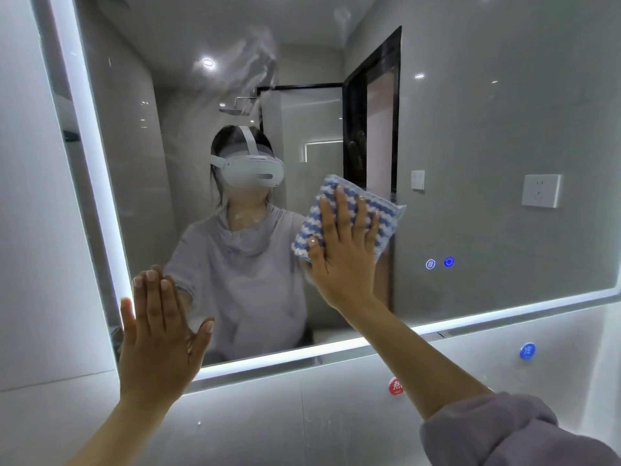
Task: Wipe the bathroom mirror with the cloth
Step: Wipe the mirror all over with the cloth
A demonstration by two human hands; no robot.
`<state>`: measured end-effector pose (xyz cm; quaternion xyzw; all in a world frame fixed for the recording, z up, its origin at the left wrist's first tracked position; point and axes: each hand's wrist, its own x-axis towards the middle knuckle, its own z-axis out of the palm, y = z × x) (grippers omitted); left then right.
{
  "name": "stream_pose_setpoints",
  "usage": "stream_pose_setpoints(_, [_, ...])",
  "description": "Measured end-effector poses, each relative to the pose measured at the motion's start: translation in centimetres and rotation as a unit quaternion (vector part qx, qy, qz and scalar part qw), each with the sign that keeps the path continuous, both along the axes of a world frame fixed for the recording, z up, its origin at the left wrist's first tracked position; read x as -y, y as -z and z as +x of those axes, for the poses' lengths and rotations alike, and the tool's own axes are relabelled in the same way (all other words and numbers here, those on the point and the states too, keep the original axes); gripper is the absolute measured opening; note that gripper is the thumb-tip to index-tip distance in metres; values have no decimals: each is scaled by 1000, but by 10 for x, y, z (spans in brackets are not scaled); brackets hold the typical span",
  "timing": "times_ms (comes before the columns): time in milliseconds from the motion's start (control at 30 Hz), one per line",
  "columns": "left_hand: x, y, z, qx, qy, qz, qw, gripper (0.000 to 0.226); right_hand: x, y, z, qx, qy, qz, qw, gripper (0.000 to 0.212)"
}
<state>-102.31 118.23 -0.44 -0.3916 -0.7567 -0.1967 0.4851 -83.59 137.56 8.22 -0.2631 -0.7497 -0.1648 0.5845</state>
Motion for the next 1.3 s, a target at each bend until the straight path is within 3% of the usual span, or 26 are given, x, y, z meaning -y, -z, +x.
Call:
stream_pose_setpoints(200, [1, -1, 2, 10, 3, 0, 1000, 89, 34, -2, -35, 116, -20, 81, 990, 59])
stream_pose_setpoints(667, [2, -1, 0, 23, -15, -17, 999, 89, 7, -11, -7, 172, -34, 169, 970, 58])
stream_pose_setpoints(933, [4, -2, 2, 44, -27, -27, 998, 87, -59, -15, 59, 116, 13, 128, 985, 58])
stream_pose_setpoints(1100, [4, -5, 6, 55, -27, -29, 998, 87, -91, -13, 104, 84, 47, 41, 995, 63])
stream_pose_setpoints(1300, [6, -8, 10, 57, -16, -27, 998, 86, -83, -9, 97, 21, 49, -5, 999, 61])
